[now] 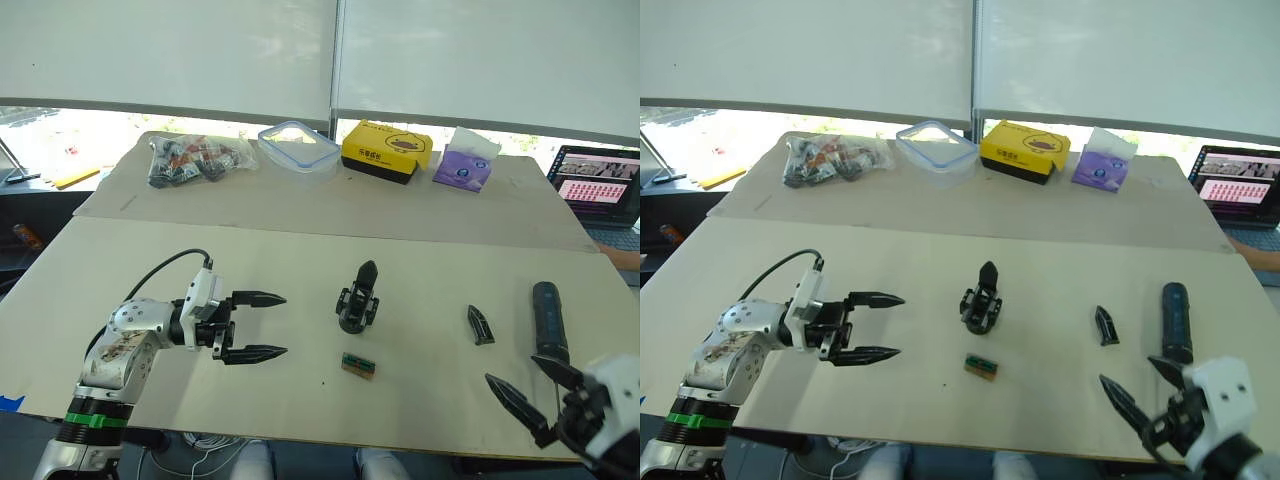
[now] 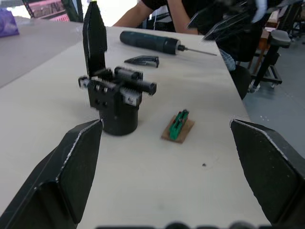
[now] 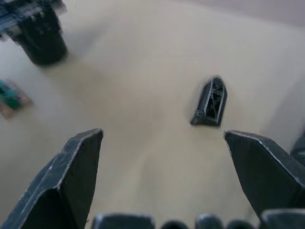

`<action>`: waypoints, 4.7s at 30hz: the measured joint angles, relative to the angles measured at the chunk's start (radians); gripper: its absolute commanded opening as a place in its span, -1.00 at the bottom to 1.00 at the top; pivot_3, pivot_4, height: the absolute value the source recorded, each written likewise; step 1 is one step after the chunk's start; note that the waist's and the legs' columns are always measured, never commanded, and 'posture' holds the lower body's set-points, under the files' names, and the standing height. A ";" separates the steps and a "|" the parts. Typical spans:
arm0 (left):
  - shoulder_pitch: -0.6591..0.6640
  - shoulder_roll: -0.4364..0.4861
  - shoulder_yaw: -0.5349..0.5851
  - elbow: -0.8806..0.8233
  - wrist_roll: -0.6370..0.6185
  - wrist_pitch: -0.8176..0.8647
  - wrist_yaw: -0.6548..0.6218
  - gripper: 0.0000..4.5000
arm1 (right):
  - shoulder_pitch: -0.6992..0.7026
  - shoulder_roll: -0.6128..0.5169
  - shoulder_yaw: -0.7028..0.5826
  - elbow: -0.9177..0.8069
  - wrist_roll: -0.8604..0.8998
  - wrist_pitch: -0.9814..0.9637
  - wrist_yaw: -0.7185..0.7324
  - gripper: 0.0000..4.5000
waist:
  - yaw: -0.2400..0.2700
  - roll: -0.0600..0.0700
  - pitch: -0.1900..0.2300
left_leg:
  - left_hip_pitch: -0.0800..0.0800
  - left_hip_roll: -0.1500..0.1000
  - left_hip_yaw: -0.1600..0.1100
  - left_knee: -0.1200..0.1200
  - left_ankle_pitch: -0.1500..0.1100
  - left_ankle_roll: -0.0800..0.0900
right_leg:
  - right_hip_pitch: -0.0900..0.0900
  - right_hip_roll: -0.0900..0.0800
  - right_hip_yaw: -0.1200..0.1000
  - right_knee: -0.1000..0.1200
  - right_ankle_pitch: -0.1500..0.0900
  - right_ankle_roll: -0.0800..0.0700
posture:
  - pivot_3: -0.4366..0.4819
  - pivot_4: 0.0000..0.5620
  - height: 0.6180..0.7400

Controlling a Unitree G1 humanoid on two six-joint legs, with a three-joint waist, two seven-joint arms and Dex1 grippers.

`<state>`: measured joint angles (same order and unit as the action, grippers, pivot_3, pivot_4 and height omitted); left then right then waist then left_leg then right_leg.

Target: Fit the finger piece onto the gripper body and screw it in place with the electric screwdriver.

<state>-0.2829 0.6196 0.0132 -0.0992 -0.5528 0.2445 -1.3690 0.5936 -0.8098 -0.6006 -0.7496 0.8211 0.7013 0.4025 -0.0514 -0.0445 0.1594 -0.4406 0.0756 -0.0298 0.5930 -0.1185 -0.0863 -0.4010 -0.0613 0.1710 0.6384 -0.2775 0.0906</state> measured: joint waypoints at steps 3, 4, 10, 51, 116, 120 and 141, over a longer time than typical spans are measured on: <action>0.000 -0.022 -0.021 -0.077 -0.024 0.046 0.037 0.99 | -0.219 -0.156 0.032 0.071 0.156 0.278 -0.104 1.00 | 0.003 -0.001 0.000 | 0.000 0.000 -0.001 -0.001 0.005 0.007 | 0.000 0.001 0.000 0.001 -0.001 0.001 | -0.05 -0.47 1.00; 0.005 -0.023 -0.024 -0.096 -0.033 0.057 0.047 0.99 | -0.297 -0.181 0.063 0.114 0.187 0.357 -0.135 1.00 | 0.004 -0.001 0.000 | 0.000 0.000 -0.001 -0.002 0.005 0.008 | 0.000 0.002 0.000 0.001 -0.001 0.002 | -0.05 -0.47 1.00; 0.017 -0.027 -0.037 -0.162 -0.042 0.083 0.085 0.99 | -0.611 -0.212 0.266 0.333 0.173 0.621 -0.219 1.00 | 0.006 -0.001 0.001 | -0.005 -0.001 -0.001 -0.001 0.005 0.010 | -0.002 0.001 0.000 0.001 -0.002 0.004 | -0.05 -0.47 1.00; -0.197 -0.319 0.119 -0.200 -0.557 0.497 0.824 1.00 | -0.761 0.130 0.430 0.077 -0.340 0.023 0.031 -0.50 | -0.017 -0.001 0.002 | -0.005 -0.001 -0.003 0.001 0.005 0.010 | -0.003 0.003 -0.001 0.004 0.002 0.013 | -0.05 -0.47 1.00; -0.447 -0.093 -0.122 0.012 -0.378 0.692 0.218 -1.00 | -1.294 0.169 0.556 0.272 0.468 0.741 0.043 0.99 | -0.016 -0.001 0.005 | -0.020 -0.001 -0.005 -0.003 0.005 0.011 | -0.020 0.004 -0.001 0.006 0.005 0.007 | -0.05 -0.47 1.00; -0.432 -0.086 -0.122 -0.004 -0.369 0.696 0.218 -1.00 | -1.294 0.170 0.572 0.291 0.492 0.743 0.022 0.89 | -0.016 -0.001 0.005 | -0.020 -0.001 -0.005 -0.003 0.005 0.011 | -0.020 0.004 -0.001 0.006 0.005 0.007 | -0.05 -0.47 1.00; -0.403 -0.098 -0.138 -0.048 -0.362 0.719 0.224 -1.00 | -1.240 0.088 0.590 0.248 0.497 0.691 0.073 -0.82 | -0.015 -0.001 0.005 | -0.020 -0.001 -0.005 -0.002 0.005 0.011 | -0.020 0.004 -0.001 0.007 0.005 0.008 | -0.05 -0.47 1.00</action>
<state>-0.6863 0.5219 -0.1249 -0.1473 -0.9146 0.9637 -1.1453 -0.6468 -0.7213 -0.0103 -0.5016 1.3178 1.3921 0.4758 -0.0666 -0.0451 0.1646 -0.4610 0.0747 -0.0344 0.5908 -0.1131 -0.0756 -0.4212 -0.0578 0.1698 0.6450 -0.2728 0.0987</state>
